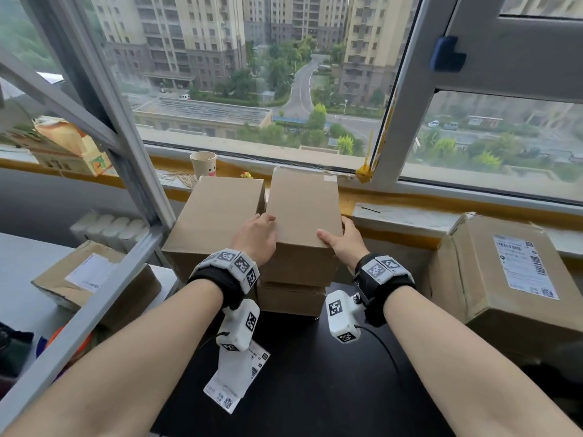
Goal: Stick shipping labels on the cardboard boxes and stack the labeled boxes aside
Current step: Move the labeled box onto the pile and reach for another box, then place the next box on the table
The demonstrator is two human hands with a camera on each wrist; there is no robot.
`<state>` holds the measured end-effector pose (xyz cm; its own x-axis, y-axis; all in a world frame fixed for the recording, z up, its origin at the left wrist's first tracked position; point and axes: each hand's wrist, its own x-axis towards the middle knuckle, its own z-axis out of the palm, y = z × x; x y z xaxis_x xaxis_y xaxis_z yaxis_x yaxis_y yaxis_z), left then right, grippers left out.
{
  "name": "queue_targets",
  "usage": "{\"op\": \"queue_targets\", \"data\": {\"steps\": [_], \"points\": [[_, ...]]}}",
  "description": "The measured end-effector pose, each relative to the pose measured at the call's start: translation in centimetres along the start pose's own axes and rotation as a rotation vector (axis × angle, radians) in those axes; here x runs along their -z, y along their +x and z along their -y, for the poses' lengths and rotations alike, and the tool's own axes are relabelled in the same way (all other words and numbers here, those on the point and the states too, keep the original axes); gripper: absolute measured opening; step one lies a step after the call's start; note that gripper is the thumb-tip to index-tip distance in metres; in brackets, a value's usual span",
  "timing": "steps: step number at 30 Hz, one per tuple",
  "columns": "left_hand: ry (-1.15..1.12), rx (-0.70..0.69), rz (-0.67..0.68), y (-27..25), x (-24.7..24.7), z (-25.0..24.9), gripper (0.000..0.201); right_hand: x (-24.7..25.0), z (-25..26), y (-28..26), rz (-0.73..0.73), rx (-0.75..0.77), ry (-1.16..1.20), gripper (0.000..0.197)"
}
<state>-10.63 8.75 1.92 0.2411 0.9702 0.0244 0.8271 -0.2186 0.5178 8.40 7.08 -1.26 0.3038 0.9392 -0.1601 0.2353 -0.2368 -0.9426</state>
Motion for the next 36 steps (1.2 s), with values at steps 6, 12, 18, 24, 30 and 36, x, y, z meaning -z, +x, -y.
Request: {"op": "queue_targets", "data": {"steps": [6, 12, 18, 24, 30, 36], "points": [[-0.18, -0.051, -0.095, -1.0, 0.7, -1.9, 0.038, 2.0, 1.2, -1.9, -0.083, 0.07, 0.059, 0.064], [-0.509, -0.066, -0.135, -3.3, 1.0, -4.8, 0.05, 5.5, 1.7, -5.7, -0.172, 0.104, 0.077, 0.073], [-0.707, -0.028, 0.012, -7.4, -0.8, -6.7, 0.06, 8.3, -0.3, -12.1, -0.253, 0.103, 0.088, 0.067], [-0.779, -0.044, 0.251, -12.5, -5.6, -5.8, 0.061, 9.4, -4.8, -19.4, -0.302, -0.015, 0.081, 0.075], [-0.808, -0.042, 0.378, -17.5, -9.6, -4.4, 0.061, 9.4, -9.4, -25.1, -0.318, -0.156, 0.162, 0.069], [-0.823, 0.004, 0.463, -20.6, -13.2, -2.6, 0.059, 8.7, -13.6, -26.8, -0.307, -0.281, 0.147, 0.066]]}}
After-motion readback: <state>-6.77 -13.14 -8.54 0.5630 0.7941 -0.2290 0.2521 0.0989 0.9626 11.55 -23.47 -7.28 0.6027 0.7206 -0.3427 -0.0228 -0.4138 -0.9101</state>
